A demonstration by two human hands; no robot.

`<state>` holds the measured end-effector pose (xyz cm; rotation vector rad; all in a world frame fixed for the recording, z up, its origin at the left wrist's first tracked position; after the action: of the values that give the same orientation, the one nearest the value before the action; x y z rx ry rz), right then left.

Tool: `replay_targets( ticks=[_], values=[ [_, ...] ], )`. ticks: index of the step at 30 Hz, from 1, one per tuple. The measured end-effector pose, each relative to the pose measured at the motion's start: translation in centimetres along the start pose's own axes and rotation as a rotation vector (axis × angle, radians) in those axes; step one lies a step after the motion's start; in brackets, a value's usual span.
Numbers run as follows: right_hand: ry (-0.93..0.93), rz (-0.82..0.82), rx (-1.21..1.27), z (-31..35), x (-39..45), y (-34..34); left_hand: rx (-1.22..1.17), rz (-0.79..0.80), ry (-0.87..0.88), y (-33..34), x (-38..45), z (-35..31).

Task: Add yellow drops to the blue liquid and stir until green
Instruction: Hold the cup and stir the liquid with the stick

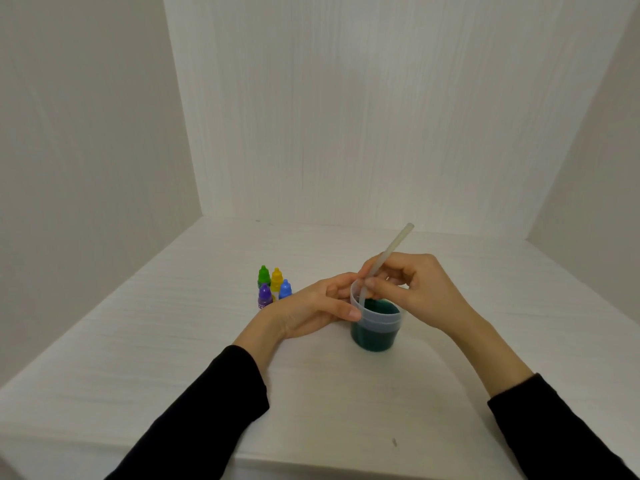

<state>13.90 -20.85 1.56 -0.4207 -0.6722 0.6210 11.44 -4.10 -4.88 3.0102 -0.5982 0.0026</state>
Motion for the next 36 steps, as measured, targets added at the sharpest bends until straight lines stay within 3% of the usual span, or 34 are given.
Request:
replay_targets(
  ticks=[17, 26, 36],
  values=[
    [0.032, -0.105, -0.403, -0.6, 0.1, -1.6, 0.046, -0.015, -0.025, -0.3, 0.3, 0.2],
    [0.036, -0.075, -0.103, 0.5, -0.4, -1.2, 0.042, -0.017, -0.028, -0.3, 0.2, 0.3],
    [-0.005, -0.017, 0.049, 0.1, -0.2, 0.0, 0.032, -0.023, -0.01, -0.1, 0.2, 0.2]
  ],
)
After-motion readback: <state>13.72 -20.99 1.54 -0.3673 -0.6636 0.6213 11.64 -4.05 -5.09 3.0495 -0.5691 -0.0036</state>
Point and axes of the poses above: each hand's wrist, its own x-axis towards the middle knuckle, its own y-axis out of the palm, z = x × y, the point moved 2 cm from there along x, towards the middle knuckle, and after that the axes turned 4 degrees about x, right-handed, at the moved point
